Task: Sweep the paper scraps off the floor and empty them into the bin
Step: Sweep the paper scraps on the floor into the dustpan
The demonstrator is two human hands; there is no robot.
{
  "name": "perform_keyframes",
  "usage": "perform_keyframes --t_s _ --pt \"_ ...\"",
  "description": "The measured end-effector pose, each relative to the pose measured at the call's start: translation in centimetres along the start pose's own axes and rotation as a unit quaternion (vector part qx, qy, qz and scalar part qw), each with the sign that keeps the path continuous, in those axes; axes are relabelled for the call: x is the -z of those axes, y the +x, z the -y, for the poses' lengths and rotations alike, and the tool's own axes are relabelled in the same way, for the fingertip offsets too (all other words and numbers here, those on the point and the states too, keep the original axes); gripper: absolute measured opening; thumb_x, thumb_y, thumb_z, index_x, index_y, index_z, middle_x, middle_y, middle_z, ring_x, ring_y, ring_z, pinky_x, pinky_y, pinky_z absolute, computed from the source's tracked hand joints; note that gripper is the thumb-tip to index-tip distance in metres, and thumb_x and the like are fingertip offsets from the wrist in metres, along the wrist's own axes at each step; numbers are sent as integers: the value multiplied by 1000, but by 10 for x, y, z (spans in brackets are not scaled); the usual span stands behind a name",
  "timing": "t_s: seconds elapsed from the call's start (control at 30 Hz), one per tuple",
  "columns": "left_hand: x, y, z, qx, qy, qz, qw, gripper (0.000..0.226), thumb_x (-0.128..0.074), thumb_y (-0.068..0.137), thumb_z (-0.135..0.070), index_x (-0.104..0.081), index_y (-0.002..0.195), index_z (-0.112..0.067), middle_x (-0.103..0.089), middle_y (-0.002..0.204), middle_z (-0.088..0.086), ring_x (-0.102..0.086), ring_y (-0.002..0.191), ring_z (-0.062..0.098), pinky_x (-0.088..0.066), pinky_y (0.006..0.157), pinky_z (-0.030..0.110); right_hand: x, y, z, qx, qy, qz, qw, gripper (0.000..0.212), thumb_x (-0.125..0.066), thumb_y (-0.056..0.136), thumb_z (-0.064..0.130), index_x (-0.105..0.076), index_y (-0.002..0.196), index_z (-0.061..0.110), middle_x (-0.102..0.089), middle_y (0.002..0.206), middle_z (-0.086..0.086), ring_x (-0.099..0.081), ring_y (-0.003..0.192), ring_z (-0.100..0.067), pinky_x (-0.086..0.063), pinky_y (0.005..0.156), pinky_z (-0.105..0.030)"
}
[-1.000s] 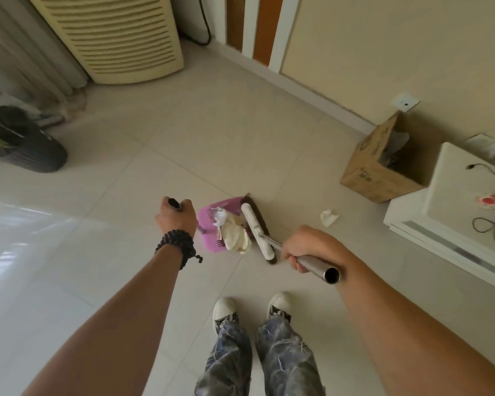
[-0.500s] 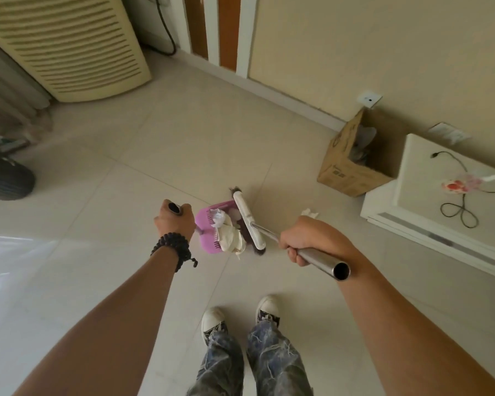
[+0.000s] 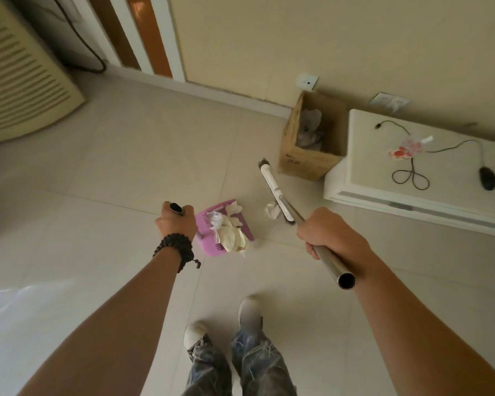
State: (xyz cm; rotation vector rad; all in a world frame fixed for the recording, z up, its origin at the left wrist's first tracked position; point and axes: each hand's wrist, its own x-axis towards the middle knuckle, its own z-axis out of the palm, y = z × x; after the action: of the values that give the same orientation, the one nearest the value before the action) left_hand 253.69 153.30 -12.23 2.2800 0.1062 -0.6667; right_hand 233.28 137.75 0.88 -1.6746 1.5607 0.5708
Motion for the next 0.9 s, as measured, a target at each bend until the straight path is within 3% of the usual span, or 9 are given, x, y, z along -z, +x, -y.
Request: perform_keyframes --t_s 0.13,0.23,0.37,0.47,0.57,0.67,0.77,0.83,0.9 --pt "-18 -6 -16 -10 26 6 1000 12 -53 91 -15 -50 83 -6 -72 92 29 -75 72 42 -60 61 41 9 27 -24 -24 4 -10 1000 14 -51 80 1 -62 89 -1 -73 80 -15 -70 69 -26 -54 61 -29" --pt "-26 -2 -23 -6 33 15 999 19 -53 91 -17 -52 88 3 -70 88 29 -71 66 40 -63 64 48 3 48 -39 -38 -9 5 999 13 -54 79 -2 -61 90 -2 -74 87 -17 -72 85 -30 -59 71 -34" --pt "-36 4 -25 -17 47 21 998 31 -51 85 -23 -56 94 6 -74 92 34 -77 71 46 -64 61 61 -7 62 -40 -54 20 56 997 9 -52 81 1 -62 79 0 -69 65 -11 -66 57 -23 -52 52 -24" --pt "-42 0 -32 -26 60 26 997 31 -50 86 -23 -56 96 5 -75 90 33 -78 66 42 -64 61 60 -16 63 -31 -29 48 115 992 12 -53 84 2 -64 87 -2 -66 65 -10 -60 50 -18 -47 50 -22" --pt "-50 -7 -39 -27 67 37 997 28 -51 90 -20 -55 98 7 -75 90 34 -78 66 41 -63 64 57 -21 60 -19 -10 131 168 977 14 -51 83 -3 -61 73 -4 -59 48 -8 -53 35 -14 -43 41 -19" --pt "-54 -14 -44 -38 75 34 996 26 -51 92 -20 -56 97 5 -76 88 32 -78 70 43 -63 63 49 -28 62 -5 1 169 196 966 15 -49 75 -2 -63 70 -6 -67 56 -15 -55 41 -16 -45 50 -23" --pt "-48 -17 -44 -37 75 42 996 25 -50 94 -19 -55 99 5 -77 82 30 -78 67 39 -63 67 49 -30 62 3 -9 201 214 956 30 -47 72 -2 -64 95 -10 -72 81 -23 -56 52 -19 -45 55 -29" --pt "-46 -21 -44 -49 60 35 996 24 -51 94 -17 -56 96 6 -76 81 31 -77 66 39 -63 65 50 -23 64 6 -8 213 228 950 22 -48 74 -2 -61 90 -8 -65 72 -19 -54 49 -17 -43 51 -27" --pt "-45 -29 -46 -61 46 18 997 22 -52 93 -15 -55 90 7 -74 79 31 -76 66 44 -62 54 41 -10 63 11 -10 222 242 944 7 -50 75 -3 -57 76 -1 -57 61 -13 -53 42 -14 -42 47 -24"
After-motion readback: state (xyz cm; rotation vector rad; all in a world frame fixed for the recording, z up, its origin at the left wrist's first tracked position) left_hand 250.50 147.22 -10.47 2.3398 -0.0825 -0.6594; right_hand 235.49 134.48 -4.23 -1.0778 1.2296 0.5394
